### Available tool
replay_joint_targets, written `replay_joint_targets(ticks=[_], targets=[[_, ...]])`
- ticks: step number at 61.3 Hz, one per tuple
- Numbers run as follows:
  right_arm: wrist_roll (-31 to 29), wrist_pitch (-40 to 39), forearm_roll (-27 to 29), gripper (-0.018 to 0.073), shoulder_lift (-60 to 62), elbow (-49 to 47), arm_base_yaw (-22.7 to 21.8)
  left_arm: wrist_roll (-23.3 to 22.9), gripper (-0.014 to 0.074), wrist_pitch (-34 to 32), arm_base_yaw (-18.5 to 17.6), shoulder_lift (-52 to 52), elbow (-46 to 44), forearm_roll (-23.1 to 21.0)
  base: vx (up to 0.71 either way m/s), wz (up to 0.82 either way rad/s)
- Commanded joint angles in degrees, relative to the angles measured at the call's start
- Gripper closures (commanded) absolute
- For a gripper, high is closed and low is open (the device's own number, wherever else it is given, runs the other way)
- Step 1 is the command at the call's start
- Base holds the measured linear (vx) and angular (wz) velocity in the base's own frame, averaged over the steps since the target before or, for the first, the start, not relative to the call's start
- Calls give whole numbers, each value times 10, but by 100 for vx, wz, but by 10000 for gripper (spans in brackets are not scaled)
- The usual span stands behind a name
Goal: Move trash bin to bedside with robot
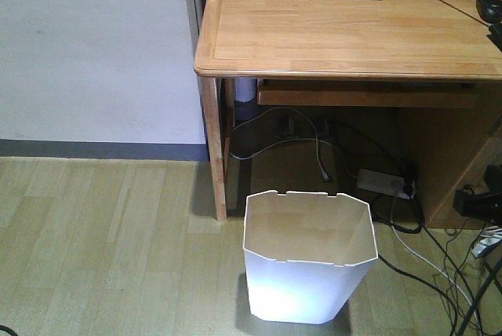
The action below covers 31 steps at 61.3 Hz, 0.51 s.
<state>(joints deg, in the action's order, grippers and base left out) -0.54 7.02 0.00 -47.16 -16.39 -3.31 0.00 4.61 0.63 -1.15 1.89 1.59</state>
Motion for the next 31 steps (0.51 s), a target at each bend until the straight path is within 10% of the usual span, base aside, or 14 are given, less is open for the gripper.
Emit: replay_joint_targets(ticks=[1,16,31], targets=[[-17,-20,-10,347,1,-19,-1,-8,603,-42,-4,-4,7,-5,0,0],[-17,-5,-10,-4,1,-19,-1,-8,603,-42,-4,-4,7,-5,0,0],[15,-21,52,-50,-8,-36,-1,-8,603,-42,-4,-4,7,-5,0,0]])
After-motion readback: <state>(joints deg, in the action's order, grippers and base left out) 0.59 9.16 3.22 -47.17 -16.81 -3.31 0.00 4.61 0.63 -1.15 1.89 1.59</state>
